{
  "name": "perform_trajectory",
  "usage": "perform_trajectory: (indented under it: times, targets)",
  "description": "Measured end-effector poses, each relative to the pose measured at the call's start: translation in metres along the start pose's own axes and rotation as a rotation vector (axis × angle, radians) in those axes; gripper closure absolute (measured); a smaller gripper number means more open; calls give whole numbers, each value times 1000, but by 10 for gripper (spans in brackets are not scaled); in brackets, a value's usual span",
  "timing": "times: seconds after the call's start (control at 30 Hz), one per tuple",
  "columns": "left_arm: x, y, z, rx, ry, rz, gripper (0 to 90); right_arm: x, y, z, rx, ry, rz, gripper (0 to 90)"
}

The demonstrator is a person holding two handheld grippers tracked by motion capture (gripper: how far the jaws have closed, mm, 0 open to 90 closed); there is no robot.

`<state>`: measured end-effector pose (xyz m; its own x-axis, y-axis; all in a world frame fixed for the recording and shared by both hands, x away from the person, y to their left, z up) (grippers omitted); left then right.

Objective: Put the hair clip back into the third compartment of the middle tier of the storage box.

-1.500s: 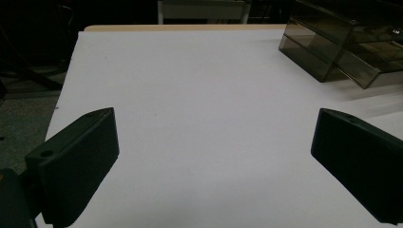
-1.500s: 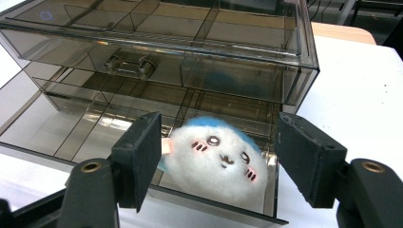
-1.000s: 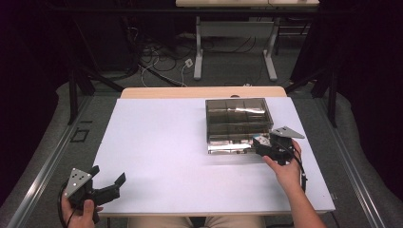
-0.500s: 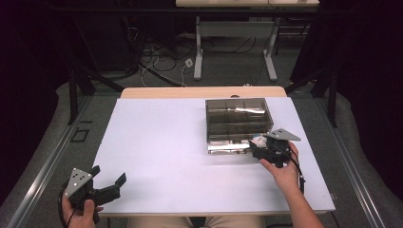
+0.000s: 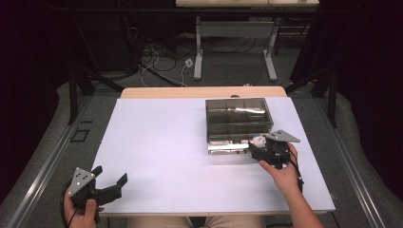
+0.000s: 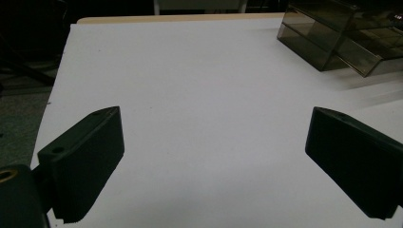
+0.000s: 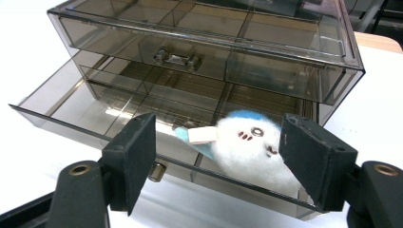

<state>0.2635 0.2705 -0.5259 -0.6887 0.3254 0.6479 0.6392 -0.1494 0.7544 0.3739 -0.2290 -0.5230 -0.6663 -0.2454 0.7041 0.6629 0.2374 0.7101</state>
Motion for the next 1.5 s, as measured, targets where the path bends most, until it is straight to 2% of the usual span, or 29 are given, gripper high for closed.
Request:
perform_trajectory:
  times: [0.27, 0.47, 0.7, 0.87, 1.13, 1.33, 1.5]
  targets:
    - [2, 0, 2, 17, 13, -17, 59, 16, 1, 6, -5, 34, -10, 279]
    - [3, 0, 2, 16, 12, -20, 59, 30, -5, 16, 46, 39, -18, 254]
    - [3, 1, 2, 19, 12, -24, 59, 41, -23, 24, 118, 27, 3, 182]
    - [3, 1, 2, 13, 16, -24, 59, 47, -34, 28, 131, 23, 1, 154]
    - [3, 1, 1, 20, 11, -26, 59, 48, -42, 29, 123, 9, -4, 135]
    - [3, 1, 1, 20, 9, -31, 59, 46, -49, 25, 93, 4, -9, 126]
    - [3, 1, 2, 21, 7, -33, 59, 46, -54, 20, 78, -4, -8, 62]
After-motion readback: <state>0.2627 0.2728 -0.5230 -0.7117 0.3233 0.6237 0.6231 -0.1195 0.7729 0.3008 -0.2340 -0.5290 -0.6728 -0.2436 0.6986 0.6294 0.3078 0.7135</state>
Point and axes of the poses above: each handheld gripper's, and its own axes: x roughly backward along the jaws, y roughly out of its top, z roughly to its left, the point moved 4 cm from there along -x, roughly forward along the jaws, and after that the axes turned 15 degrees about z, right-handed, at the moved point
